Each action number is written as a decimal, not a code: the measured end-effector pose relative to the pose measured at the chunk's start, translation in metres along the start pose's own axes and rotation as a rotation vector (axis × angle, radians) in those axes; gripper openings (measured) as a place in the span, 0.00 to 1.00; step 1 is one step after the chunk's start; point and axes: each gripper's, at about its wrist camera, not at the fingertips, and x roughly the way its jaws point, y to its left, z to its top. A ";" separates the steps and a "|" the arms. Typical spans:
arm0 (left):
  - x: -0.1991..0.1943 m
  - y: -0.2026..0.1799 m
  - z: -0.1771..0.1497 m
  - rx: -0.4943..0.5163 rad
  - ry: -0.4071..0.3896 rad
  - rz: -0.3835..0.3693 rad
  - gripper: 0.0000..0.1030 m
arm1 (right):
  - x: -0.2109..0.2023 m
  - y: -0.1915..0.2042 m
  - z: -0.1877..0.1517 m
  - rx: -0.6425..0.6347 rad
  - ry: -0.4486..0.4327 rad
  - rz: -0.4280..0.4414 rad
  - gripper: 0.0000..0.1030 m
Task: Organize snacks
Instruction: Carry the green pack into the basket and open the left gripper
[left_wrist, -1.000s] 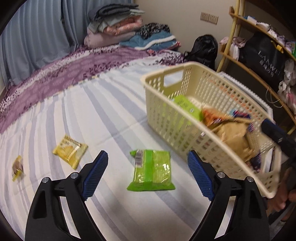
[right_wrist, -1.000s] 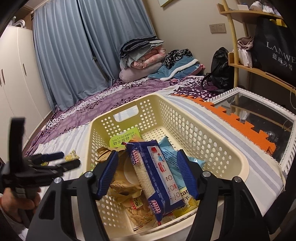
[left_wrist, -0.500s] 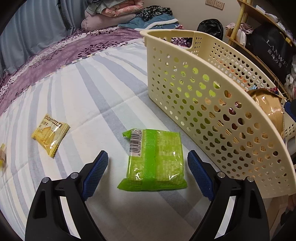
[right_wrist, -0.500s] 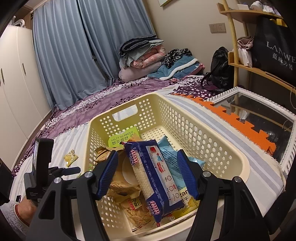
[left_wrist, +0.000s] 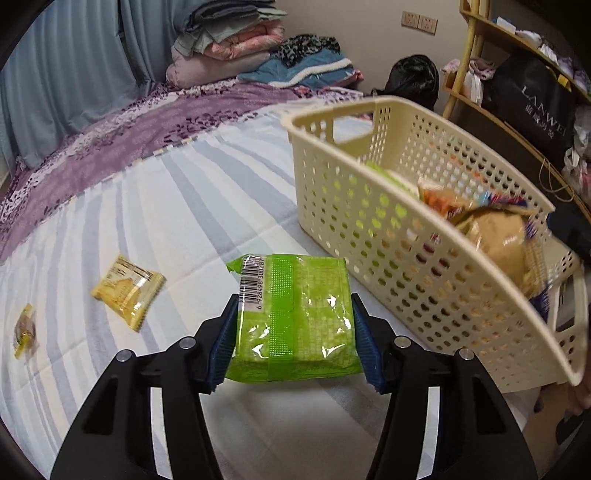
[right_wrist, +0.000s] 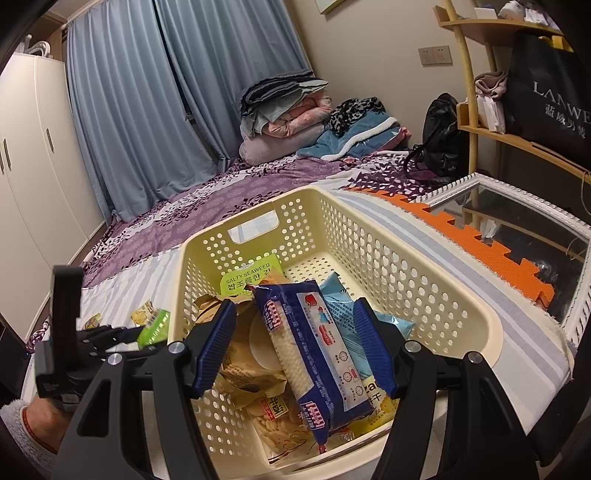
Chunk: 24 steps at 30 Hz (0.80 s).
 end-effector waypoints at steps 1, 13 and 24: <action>-0.006 0.001 0.003 -0.004 -0.016 0.004 0.57 | 0.000 0.000 0.000 0.001 -0.001 0.002 0.64; -0.046 -0.024 0.050 0.031 -0.141 -0.026 0.57 | -0.002 0.000 -0.001 0.004 0.001 0.003 0.64; -0.038 -0.064 0.077 0.097 -0.162 -0.082 0.57 | -0.002 -0.004 0.000 0.011 0.003 -0.003 0.64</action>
